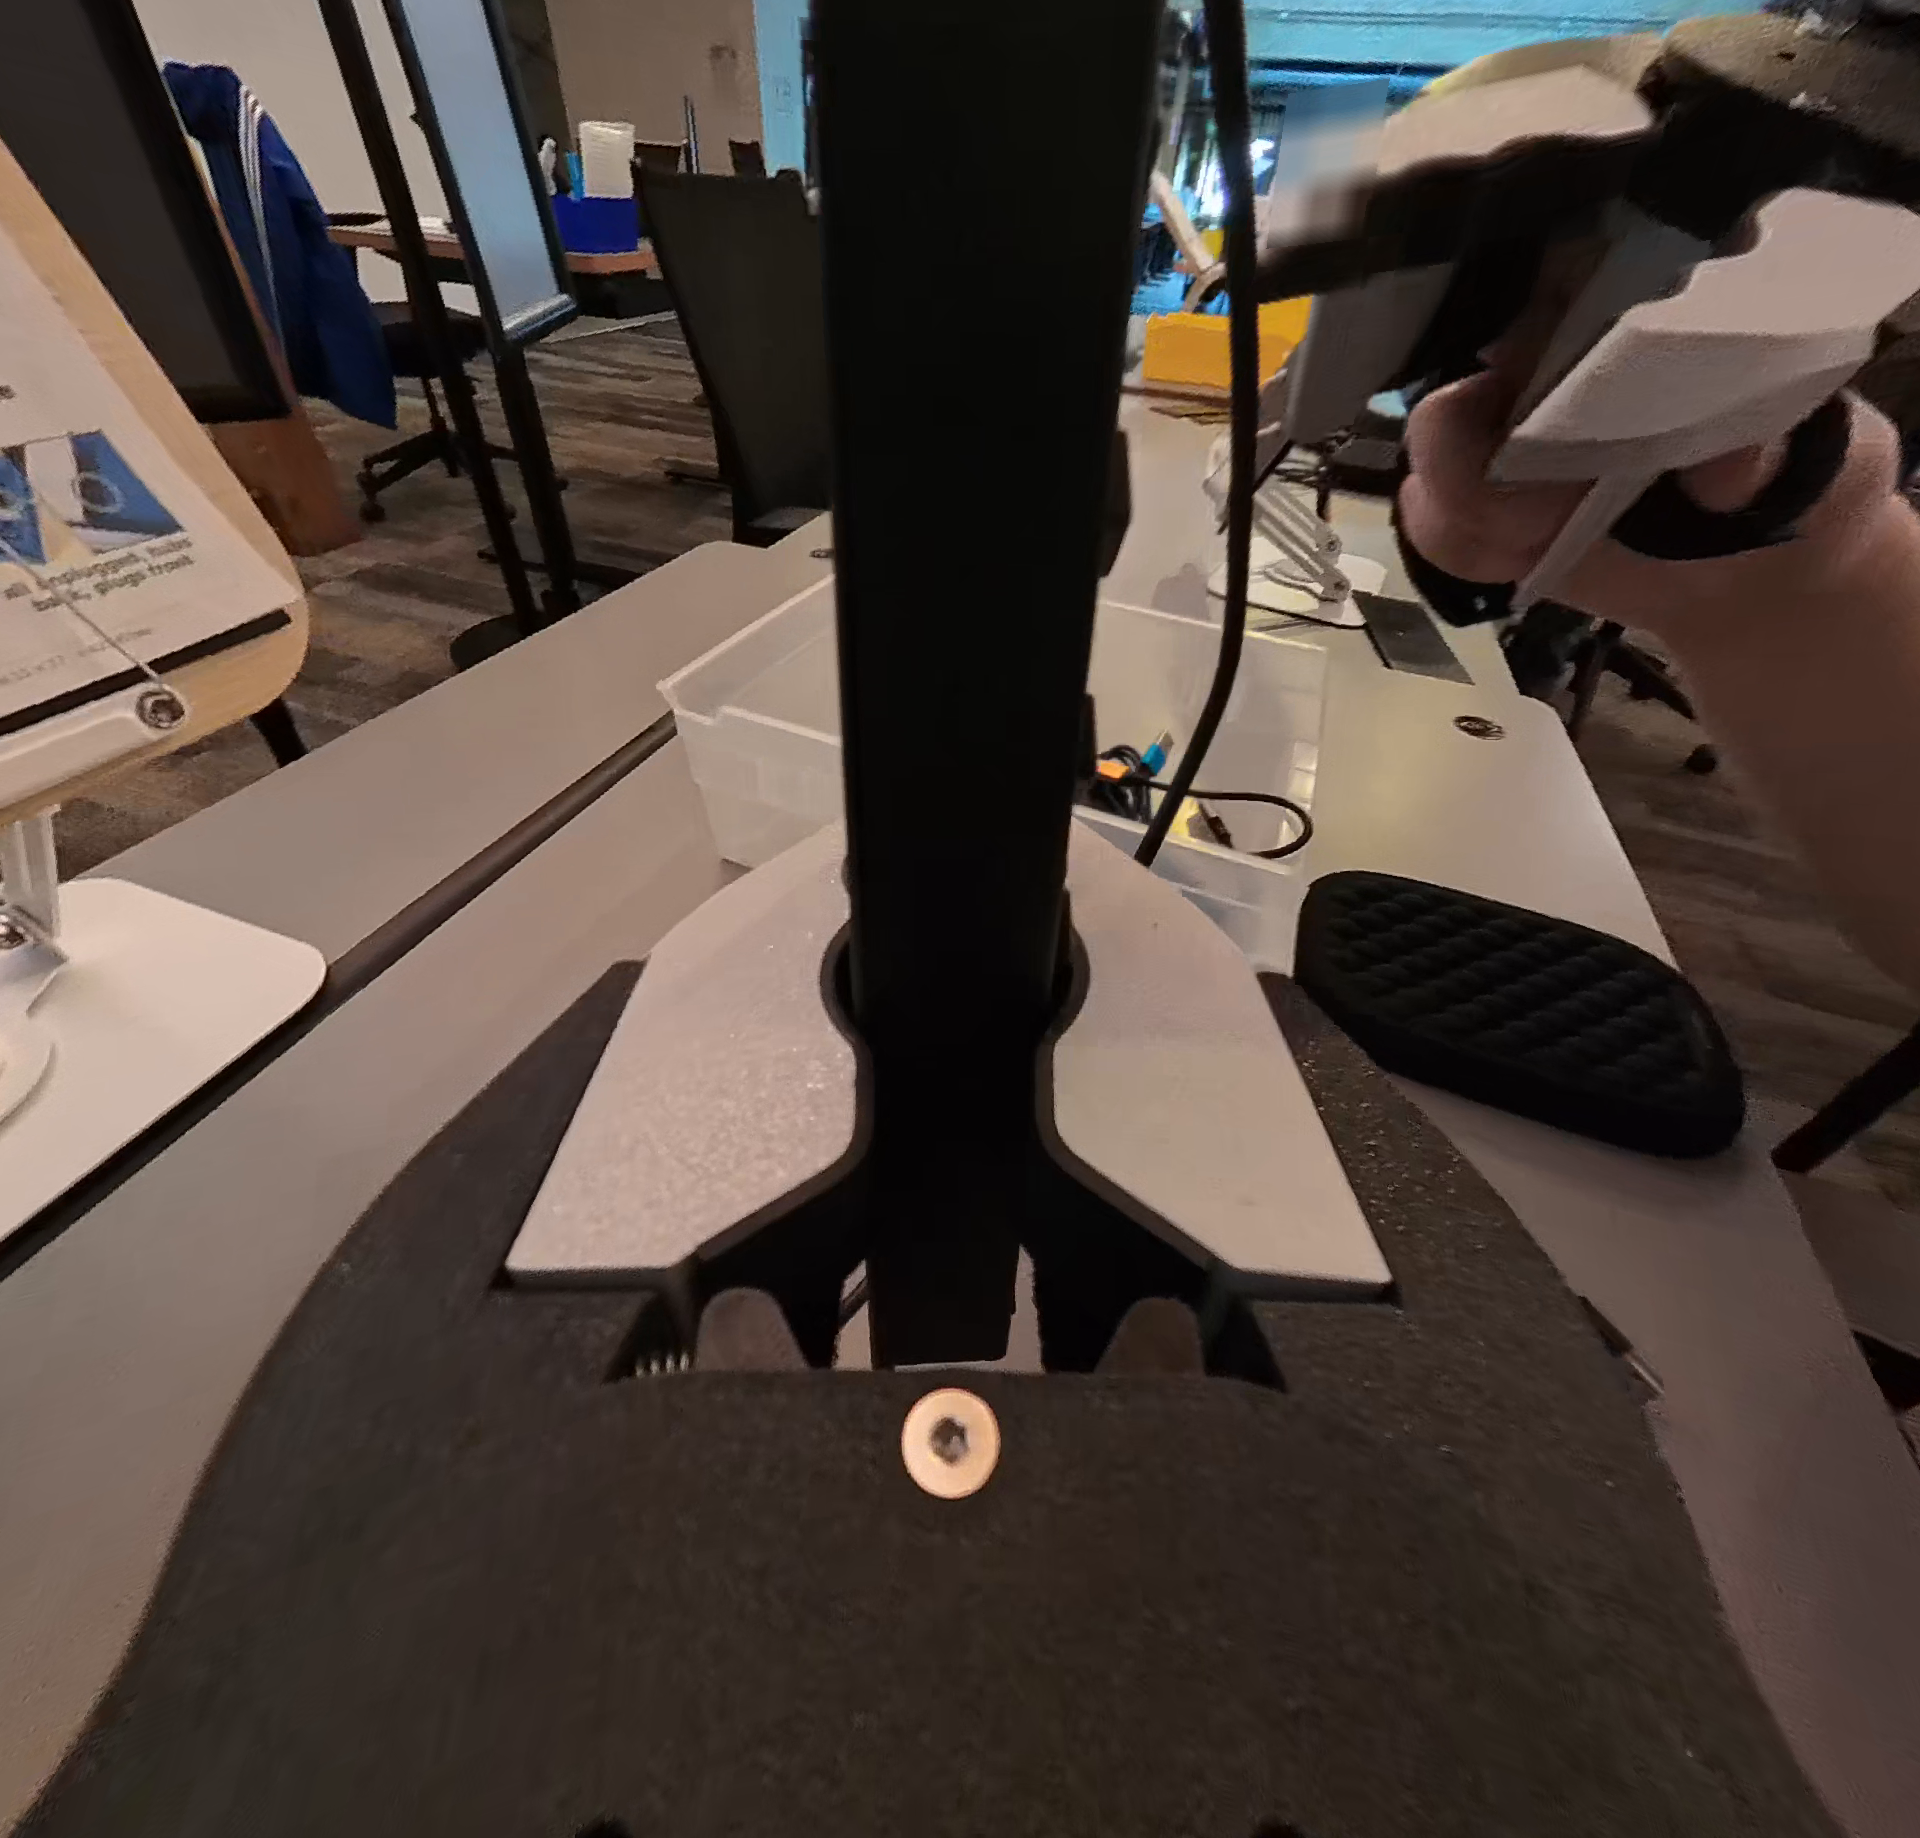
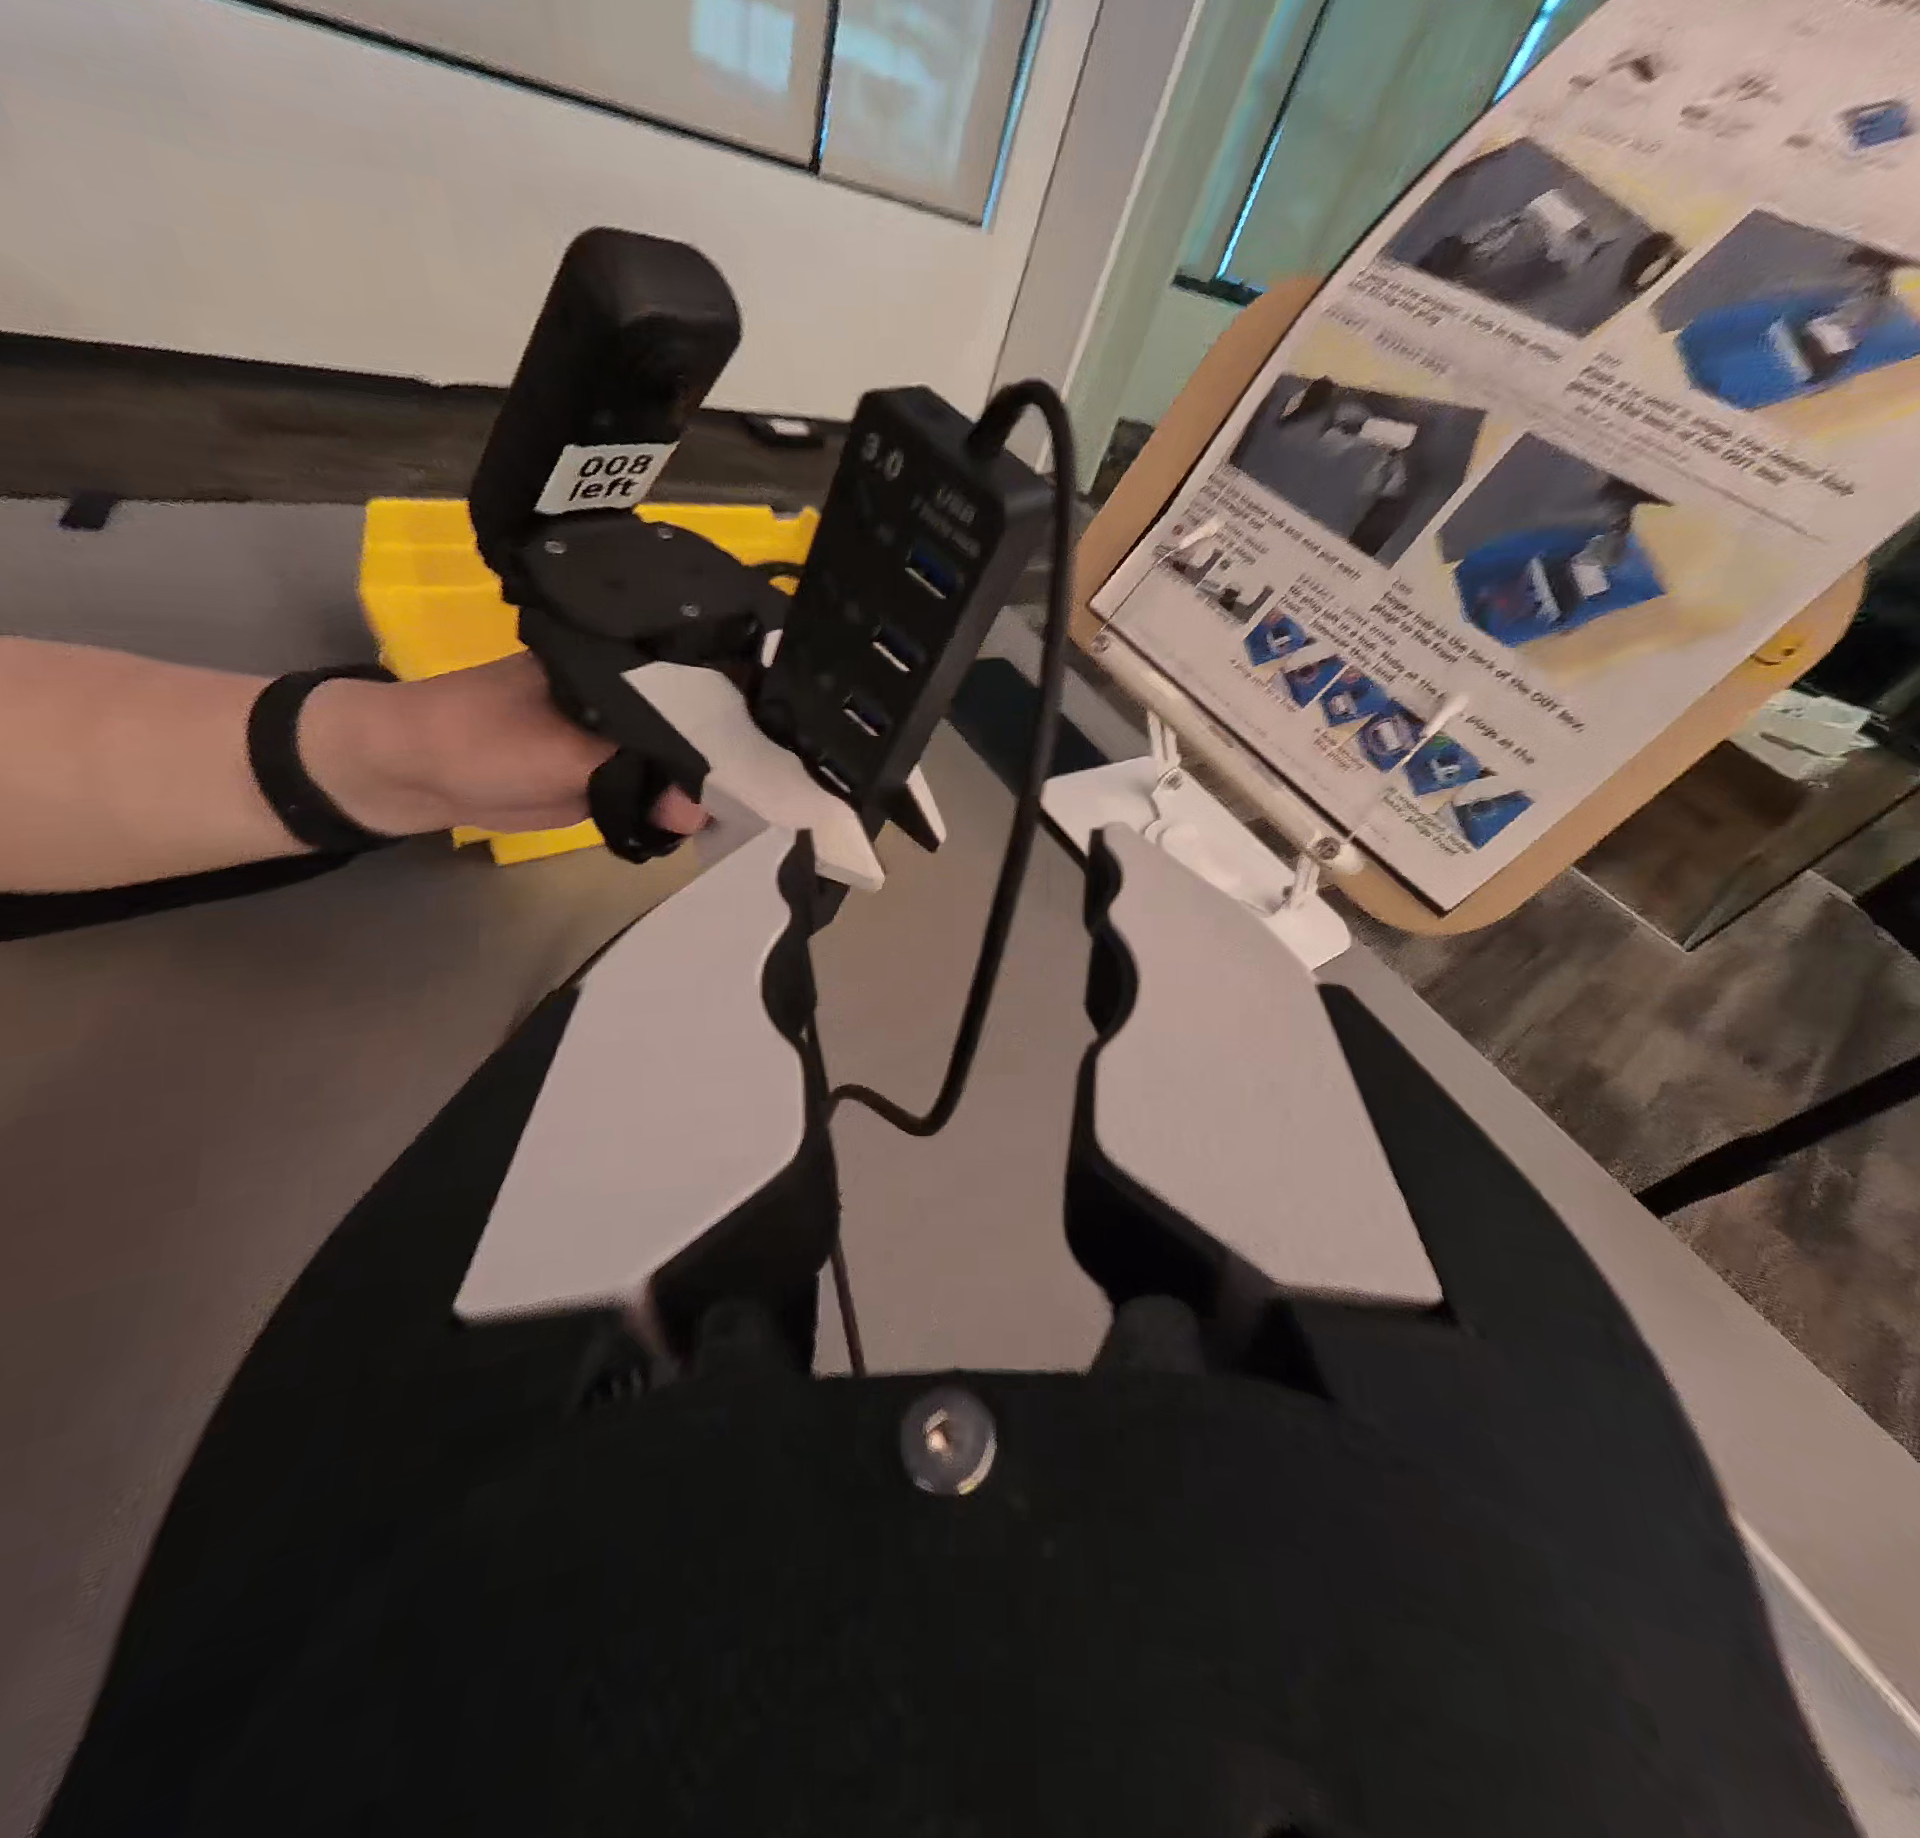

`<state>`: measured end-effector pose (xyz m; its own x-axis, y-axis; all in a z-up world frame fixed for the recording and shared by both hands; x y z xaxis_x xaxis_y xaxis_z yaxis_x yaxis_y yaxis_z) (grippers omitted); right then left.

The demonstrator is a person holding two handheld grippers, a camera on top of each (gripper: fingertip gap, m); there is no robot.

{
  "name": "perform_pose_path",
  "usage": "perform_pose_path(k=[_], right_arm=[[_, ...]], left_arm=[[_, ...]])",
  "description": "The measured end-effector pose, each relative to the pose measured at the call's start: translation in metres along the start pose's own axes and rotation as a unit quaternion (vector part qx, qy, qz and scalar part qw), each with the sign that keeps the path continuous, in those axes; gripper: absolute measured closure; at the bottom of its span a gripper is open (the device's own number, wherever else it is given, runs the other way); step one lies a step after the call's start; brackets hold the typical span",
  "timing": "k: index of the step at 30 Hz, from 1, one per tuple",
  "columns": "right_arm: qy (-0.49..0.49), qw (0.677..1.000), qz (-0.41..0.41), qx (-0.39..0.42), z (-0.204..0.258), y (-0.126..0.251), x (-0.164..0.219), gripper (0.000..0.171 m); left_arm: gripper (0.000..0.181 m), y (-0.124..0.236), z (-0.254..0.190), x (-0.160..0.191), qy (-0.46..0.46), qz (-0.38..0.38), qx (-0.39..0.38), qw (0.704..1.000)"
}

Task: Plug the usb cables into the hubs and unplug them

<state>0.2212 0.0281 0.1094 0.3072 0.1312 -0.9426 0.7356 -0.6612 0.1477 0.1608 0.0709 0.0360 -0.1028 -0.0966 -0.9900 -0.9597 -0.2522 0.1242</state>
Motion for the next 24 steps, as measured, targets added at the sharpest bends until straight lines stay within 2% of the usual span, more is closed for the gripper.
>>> perform_pose_path(k=[4,8,11,12,14,17,18,21,24], right_arm=[[-0.051,0.998,0.036,-0.003,0.003,-0.001,0.025,0.106],[-0.031,0.998,0.051,-0.023,0.040,-0.004,0.068,0.099],[-0.046,0.989,0.123,-0.062,0.073,-0.019,0.115,0.094],[-0.032,0.987,0.148,-0.060,0.080,-0.024,0.129,0.094],[-0.014,0.981,0.192,-0.008,0.076,-0.035,0.150,0.100],[-0.004,0.954,0.274,0.123,0.051,-0.038,0.177,0.117],[-0.019,0.943,0.298,0.147,0.049,-0.036,0.184,0.118],[-0.061,0.931,0.323,0.158,0.056,-0.033,0.197,0.126],[-0.044,0.921,0.330,0.202,0.046,-0.026,0.206,0.137]], left_arm=[[0.155,0.011,-0.004,-0.018,0.009,-0.027,0.015,0.999],[0.155,0.023,-0.004,-0.030,-0.005,-0.034,0.012,0.999],[0.155,0.028,-0.002,-0.035,-0.008,-0.040,0.009,0.999],[0.155,0.029,-0.002,-0.036,-0.009,-0.039,0.007,0.999],[0.155,0.032,0.000,-0.037,-0.010,-0.041,0.003,0.999],[0.155,0.034,0.002,-0.038,-0.010,-0.042,0.000,0.999],[0.155,0.034,0.003,-0.038,-0.010,-0.041,-0.001,0.999],[0.155,0.035,0.005,-0.038,-0.015,-0.038,-0.008,0.999],[0.155,0.035,0.006,-0.038,-0.015,-0.037,-0.007,0.999]])
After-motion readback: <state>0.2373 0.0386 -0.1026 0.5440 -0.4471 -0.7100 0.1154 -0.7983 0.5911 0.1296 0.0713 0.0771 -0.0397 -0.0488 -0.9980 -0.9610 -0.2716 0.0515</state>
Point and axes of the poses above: each gripper's, where its closed fingertips meet, y back along the fingers, x out of its underside, z = x × y across the jaws, the point moved 1 cm from there along y, back along the fingers, and after that the axes turned 5 degrees about x, right-handed, at the moved point
